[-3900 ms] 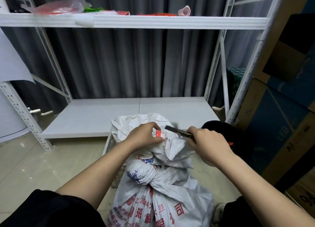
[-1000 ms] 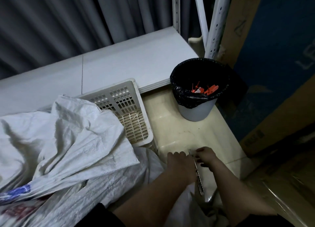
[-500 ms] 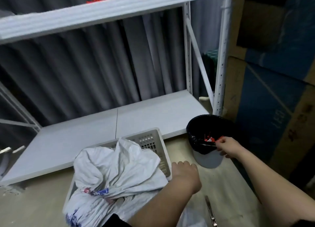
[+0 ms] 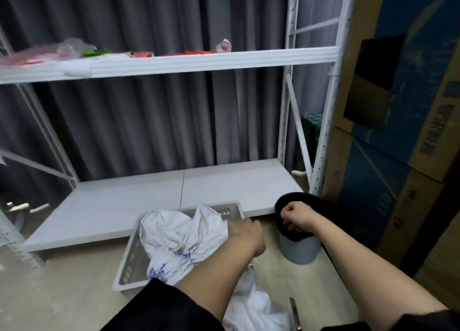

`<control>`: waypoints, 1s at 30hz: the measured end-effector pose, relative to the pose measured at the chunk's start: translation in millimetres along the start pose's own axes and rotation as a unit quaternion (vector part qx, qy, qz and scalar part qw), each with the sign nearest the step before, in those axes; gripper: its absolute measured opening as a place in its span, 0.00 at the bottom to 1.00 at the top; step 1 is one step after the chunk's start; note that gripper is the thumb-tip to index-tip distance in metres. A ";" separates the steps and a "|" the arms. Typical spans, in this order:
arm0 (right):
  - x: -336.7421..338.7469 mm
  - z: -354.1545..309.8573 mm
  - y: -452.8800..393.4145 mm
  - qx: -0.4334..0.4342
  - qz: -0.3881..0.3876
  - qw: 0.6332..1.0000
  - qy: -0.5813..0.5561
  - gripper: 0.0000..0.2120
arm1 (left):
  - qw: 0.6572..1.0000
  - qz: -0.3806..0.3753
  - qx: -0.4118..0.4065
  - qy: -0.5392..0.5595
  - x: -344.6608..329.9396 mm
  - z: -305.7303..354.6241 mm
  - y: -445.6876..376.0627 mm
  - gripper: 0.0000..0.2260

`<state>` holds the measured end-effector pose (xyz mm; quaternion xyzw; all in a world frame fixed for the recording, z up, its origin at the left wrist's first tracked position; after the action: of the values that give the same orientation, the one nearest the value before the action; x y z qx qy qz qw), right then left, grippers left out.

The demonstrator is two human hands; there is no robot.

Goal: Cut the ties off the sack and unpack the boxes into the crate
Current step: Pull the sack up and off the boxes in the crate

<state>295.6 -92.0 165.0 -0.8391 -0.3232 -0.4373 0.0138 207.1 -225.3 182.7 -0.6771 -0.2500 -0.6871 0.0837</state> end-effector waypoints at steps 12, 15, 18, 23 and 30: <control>-113.1 -104.3 106.8 0.114 -0.154 0.980 0.059 0.03 | 0.995 0.018 0.072 0.061 -7.2 -112.2 68.0 0.20; -147.3 -129.9 125.1 0.115 -0.144 0.982 0.051 0.16 | 0.978 0.030 0.113 0.172 -14.1 -143.1 83.3 0.21; -169.1 -151.6 139.4 0.106 -0.088 0.982 0.128 0.33 | 0.942 0.054 0.173 0.284 -24.9 -173.8 96.6 0.24; -180.1 -171.5 138.6 0.095 0.002 0.954 0.285 0.44 | 0.818 0.036 0.209 0.535 -56.4 -207.8 109.9 0.22; -177.0 -151.5 116.2 0.084 -0.037 0.980 0.175 0.43 | 0.731 0.042 0.149 0.665 -49.2 -198.1 110.8 0.04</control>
<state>177.9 -324.1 157.1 -0.7329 -0.3818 -0.5491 0.1245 84.6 -422.2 168.6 -0.0361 -0.2010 -0.9112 0.3577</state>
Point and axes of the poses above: each hand's wrist, its own y-axis away from the middle knuckle, its own x-axis out of the back of the hand, z = x × y, the point moved 4 cm from there along -y, towards the middle knuckle, and after that the axes turned 7 degrees about y, right-handed, at the moved point
